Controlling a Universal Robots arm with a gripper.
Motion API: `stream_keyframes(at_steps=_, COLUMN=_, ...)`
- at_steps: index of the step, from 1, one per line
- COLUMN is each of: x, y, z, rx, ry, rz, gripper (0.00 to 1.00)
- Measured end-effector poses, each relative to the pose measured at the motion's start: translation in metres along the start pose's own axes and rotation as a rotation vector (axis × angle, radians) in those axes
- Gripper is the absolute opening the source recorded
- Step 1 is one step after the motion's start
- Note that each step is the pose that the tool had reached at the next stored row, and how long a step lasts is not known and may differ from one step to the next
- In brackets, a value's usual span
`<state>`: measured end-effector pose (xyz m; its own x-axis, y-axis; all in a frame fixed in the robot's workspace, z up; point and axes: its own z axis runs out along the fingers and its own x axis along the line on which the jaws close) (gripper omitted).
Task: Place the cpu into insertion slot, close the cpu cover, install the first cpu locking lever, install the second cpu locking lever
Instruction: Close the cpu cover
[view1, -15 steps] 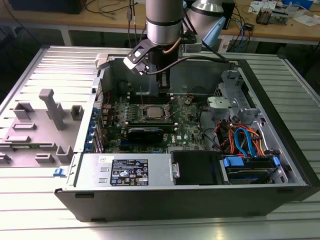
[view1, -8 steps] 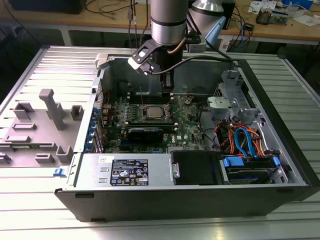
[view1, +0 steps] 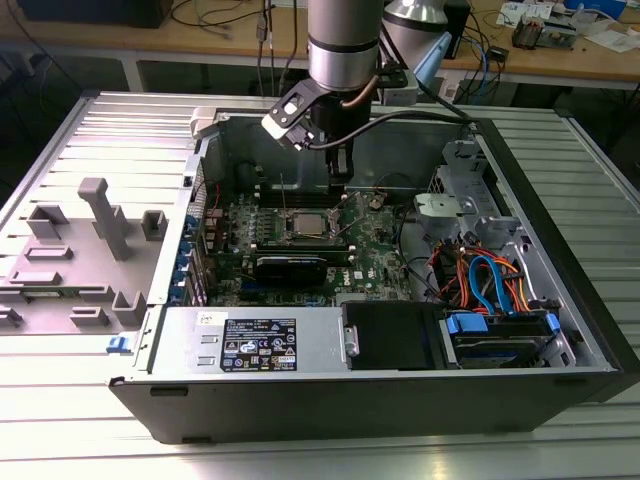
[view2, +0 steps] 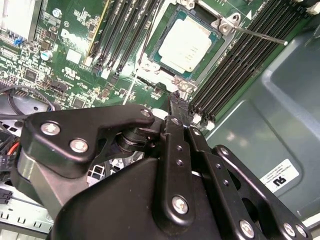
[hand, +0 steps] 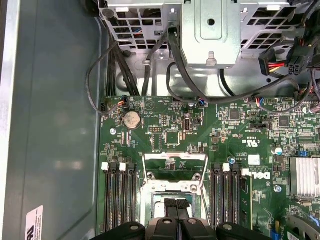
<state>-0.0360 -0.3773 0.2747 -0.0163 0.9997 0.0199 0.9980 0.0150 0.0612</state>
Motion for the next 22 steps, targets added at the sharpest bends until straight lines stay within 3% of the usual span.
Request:
stream_keyframes(at_steps=12, x=-0.0002, y=0.0109, z=0.0007, rx=0.0, ry=0.0, rz=0.0, gripper=0.11)
stream_keyframes(at_steps=22, x=-0.0003, y=0.0158, z=0.001, rx=0.0, ry=0.0, rz=0.0, gripper=0.11)
